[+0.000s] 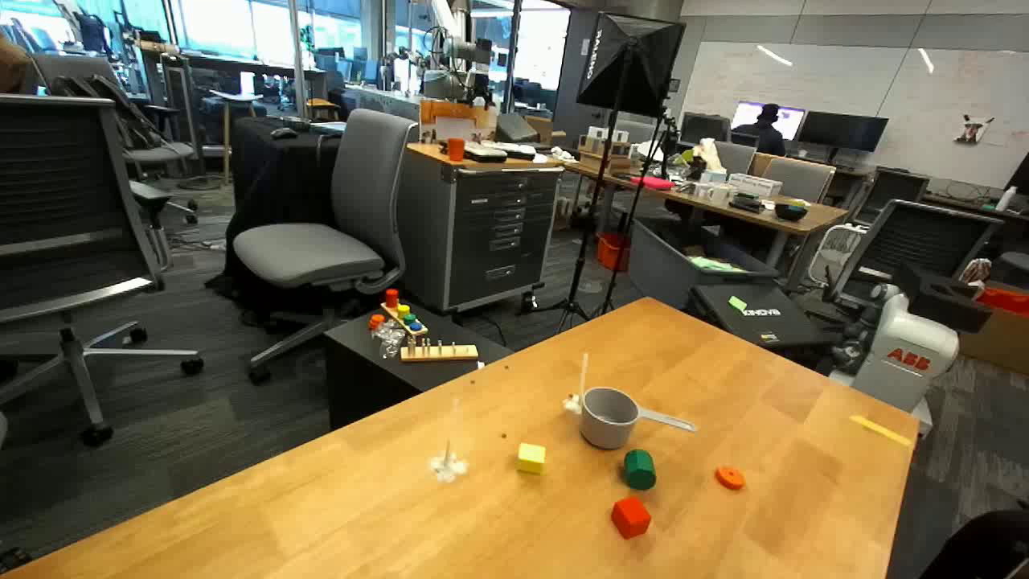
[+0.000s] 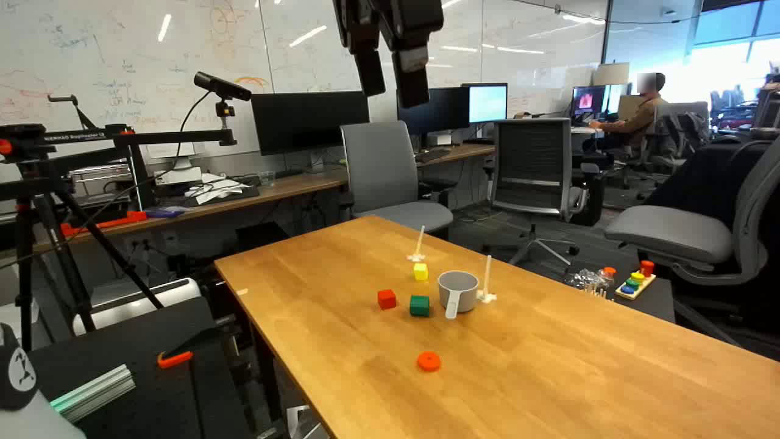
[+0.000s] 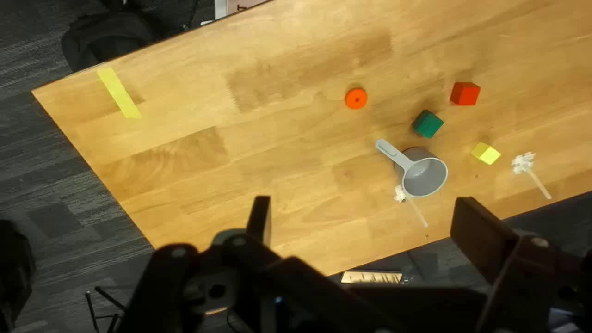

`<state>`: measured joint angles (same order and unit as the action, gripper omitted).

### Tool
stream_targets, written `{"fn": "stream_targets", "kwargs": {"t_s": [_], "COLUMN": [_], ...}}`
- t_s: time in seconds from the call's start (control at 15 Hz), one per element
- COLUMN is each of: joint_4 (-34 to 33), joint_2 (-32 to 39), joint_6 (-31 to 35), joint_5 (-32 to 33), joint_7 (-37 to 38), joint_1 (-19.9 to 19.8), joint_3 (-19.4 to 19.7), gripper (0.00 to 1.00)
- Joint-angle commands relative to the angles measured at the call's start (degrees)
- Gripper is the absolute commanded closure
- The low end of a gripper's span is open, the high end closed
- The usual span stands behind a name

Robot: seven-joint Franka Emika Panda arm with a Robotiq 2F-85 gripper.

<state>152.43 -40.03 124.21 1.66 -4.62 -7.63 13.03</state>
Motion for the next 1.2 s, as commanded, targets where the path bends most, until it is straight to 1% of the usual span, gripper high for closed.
{"fn": "stream_targets", "kwargs": {"t_s": [0.0,0.93,1.0,1.13], "joint_4": [-0.14,-0.22,-0.68,-2.63], "joint_2": [0.14,0.2,1.29,4.29], "joint_6": [-0.15,0.31,1.31,1.51], "joint_5": [-0.66,-0.62,-0.43,-1.18], "joint_7": [-0.52,-0.5,-0.16,-0.47], "joint_1": [-0.83,-0.93,-1.0,0.65], "joint_3": [-0.76,-0.66,-0.81,-1.41], "gripper": [0.0,0.0,0.0,0.0]}}
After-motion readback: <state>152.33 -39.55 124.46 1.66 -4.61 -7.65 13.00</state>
